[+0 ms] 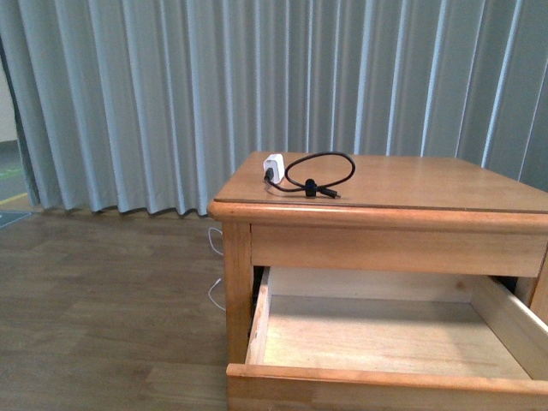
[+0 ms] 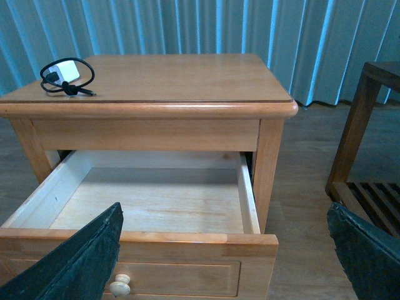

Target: Put charger into drawer

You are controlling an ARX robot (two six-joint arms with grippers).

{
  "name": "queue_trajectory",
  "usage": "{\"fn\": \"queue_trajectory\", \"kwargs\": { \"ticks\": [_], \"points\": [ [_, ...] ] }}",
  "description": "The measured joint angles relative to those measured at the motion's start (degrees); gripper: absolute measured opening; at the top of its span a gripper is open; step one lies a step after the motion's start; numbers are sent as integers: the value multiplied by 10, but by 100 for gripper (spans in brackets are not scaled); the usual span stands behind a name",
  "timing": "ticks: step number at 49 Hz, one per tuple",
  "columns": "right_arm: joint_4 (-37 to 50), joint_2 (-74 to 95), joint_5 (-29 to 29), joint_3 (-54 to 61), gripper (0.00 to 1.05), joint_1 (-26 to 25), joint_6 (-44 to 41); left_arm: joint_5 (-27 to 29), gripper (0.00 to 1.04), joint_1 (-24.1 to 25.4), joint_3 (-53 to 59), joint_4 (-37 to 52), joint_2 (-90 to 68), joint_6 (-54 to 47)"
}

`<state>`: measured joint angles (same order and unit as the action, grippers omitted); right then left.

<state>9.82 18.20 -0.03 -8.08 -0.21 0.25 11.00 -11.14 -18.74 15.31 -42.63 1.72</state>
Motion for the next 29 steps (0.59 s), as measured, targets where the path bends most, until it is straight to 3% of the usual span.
{"fn": "queue_trajectory", "kwargs": {
  "ticks": [18, 29],
  "points": [
    [0, 0, 0, 0, 97, 0, 0, 50, 99, -71, -266, 42, -318, 6],
    [0, 0, 0, 0, 97, 0, 0, 80, 99, -84, -442, 17, -476, 41]
  ]
}}
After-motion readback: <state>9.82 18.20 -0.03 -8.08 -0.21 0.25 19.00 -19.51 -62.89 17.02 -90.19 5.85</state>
